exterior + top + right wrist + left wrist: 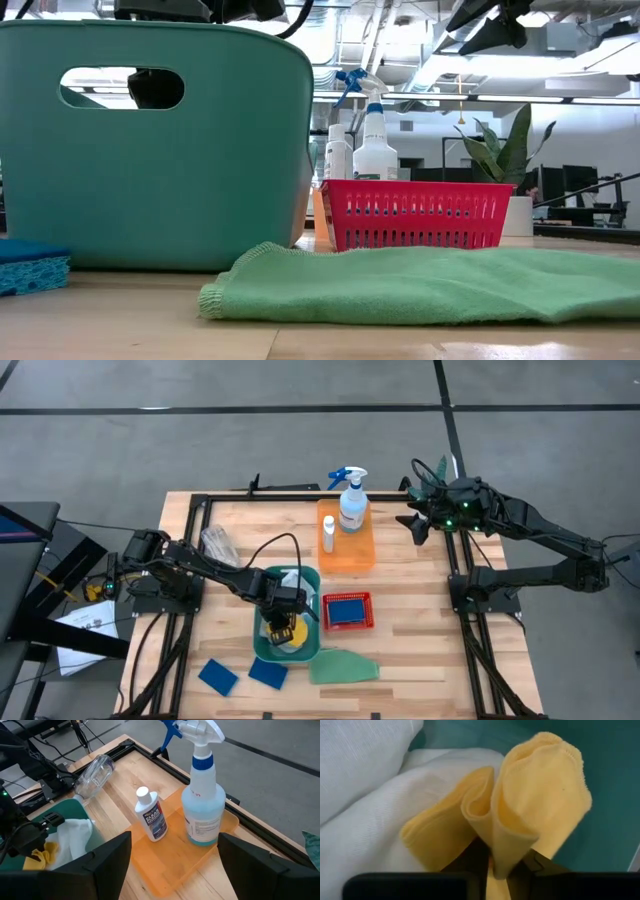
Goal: Pick & Place Kitchen Items
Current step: Put the yellow towel into the green bin, then put the blue sponge into the red bin
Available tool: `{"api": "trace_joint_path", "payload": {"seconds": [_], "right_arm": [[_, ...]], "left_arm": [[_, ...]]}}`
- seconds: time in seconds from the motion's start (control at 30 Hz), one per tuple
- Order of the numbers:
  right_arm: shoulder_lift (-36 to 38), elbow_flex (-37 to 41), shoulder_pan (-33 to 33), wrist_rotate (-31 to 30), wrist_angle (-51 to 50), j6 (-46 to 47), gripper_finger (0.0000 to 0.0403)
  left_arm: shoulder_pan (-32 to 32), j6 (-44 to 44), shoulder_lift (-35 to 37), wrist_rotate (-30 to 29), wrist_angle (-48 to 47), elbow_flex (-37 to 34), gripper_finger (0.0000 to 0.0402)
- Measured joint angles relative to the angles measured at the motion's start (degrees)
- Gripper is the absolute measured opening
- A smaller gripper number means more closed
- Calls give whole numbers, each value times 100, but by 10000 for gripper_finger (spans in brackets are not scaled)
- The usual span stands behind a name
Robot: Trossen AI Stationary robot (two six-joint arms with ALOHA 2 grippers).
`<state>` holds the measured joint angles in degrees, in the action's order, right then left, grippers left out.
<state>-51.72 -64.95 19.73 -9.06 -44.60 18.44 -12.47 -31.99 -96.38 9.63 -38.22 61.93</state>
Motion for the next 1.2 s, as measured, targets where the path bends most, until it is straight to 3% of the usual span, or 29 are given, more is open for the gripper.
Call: {"api": "trace_joint_path", "payload": {"seconds": [0.5, 0.83, 1.2], "right_arm": [[0, 0, 0, 0, 0, -45, 285], [0, 0, -3, 0, 1, -98, 286], [1, 0, -4, -2, 2, -107, 286]], "left_arm": [[-4, 150, 82, 27, 96, 2, 173], [92, 308, 994, -27, 309, 7, 213], [228, 314, 1981, -1369, 362, 4, 210]]}}
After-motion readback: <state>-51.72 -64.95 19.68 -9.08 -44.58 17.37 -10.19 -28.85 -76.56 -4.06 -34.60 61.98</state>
